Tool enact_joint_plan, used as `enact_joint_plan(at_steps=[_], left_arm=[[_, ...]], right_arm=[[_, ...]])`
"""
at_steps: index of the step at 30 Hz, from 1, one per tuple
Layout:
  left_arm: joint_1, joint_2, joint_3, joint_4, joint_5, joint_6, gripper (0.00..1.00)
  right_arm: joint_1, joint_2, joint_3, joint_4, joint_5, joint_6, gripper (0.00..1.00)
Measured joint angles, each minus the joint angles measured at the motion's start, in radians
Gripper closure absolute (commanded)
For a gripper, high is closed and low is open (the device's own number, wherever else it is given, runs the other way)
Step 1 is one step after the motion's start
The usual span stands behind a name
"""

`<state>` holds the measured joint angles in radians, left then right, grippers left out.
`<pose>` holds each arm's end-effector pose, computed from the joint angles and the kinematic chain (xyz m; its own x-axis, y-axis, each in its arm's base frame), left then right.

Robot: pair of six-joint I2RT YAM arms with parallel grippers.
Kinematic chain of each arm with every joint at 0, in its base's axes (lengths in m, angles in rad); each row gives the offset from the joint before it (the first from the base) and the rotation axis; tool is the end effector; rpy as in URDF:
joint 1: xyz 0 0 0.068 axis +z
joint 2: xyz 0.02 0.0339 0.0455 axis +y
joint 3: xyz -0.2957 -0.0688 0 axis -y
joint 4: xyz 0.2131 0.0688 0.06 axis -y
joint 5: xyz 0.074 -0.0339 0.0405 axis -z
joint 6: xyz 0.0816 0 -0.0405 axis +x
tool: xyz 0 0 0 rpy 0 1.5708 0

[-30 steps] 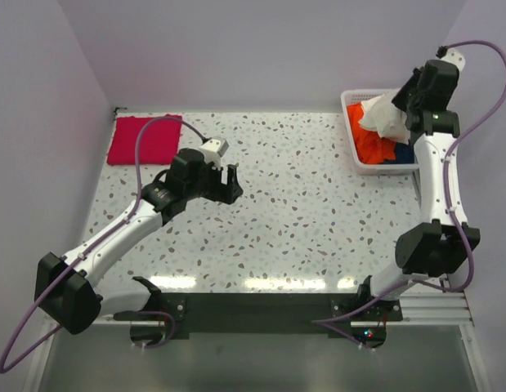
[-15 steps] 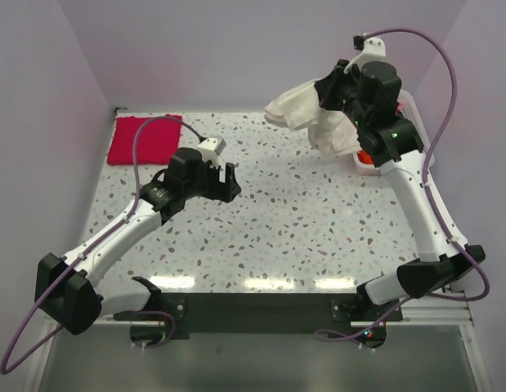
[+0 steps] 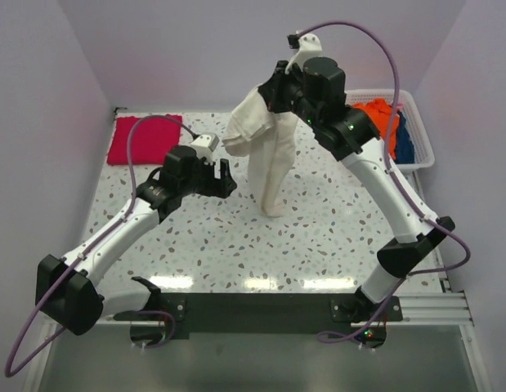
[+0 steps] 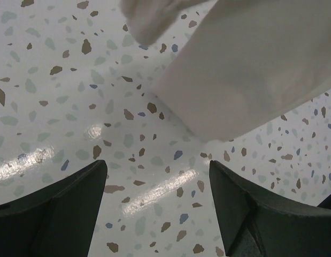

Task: Fold and stack the t-shirts
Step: Move the tshirt to the center of the board

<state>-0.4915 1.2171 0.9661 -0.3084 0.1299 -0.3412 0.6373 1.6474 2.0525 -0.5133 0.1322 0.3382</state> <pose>0.2332 -0.1368 0.3139 -0.6299 -0.0392 -0.7757 0.3757 0.8588 -0.3484 0.3028 0.2108 0.5307 -0.2426 0.2296 -0.9426 -0.4283 0.8464 0.3164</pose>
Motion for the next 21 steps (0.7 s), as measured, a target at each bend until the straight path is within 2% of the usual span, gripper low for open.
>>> enact_joint_plan(at_steps=[4,7,10,14,18,19,21], left_arm=[[0.012,0.000,-0.008,0.005,0.002,-0.007,0.18],[0.014,0.000,-0.015,0.004,0.002,-0.008,0.18],[0.014,0.001,-0.015,0.006,0.006,-0.008,0.18],[0.014,0.021,-0.016,0.008,0.014,-0.013,0.18],[0.014,0.055,-0.017,0.008,0.018,-0.024,0.21],[0.014,0.066,-0.019,0.009,0.018,-0.031,0.22],[0.014,0.089,-0.027,0.009,0.017,-0.045,0.23]], right_arm=[[0.020,0.050,0.014,-0.014,0.020,0.000,0.97],[0.004,0.051,-0.055,-0.008,0.041,0.011,0.97],[-0.069,0.017,-0.233,0.029,0.015,0.063,0.96],[-0.232,-0.050,-0.563,0.073,-0.004,0.136,0.91],[-0.389,-0.106,-0.831,0.080,-0.029,0.185,0.78],[-0.419,-0.122,-0.880,0.080,-0.036,0.194,0.68],[-0.458,-0.159,-0.951,0.076,-0.045,0.205,0.55]])
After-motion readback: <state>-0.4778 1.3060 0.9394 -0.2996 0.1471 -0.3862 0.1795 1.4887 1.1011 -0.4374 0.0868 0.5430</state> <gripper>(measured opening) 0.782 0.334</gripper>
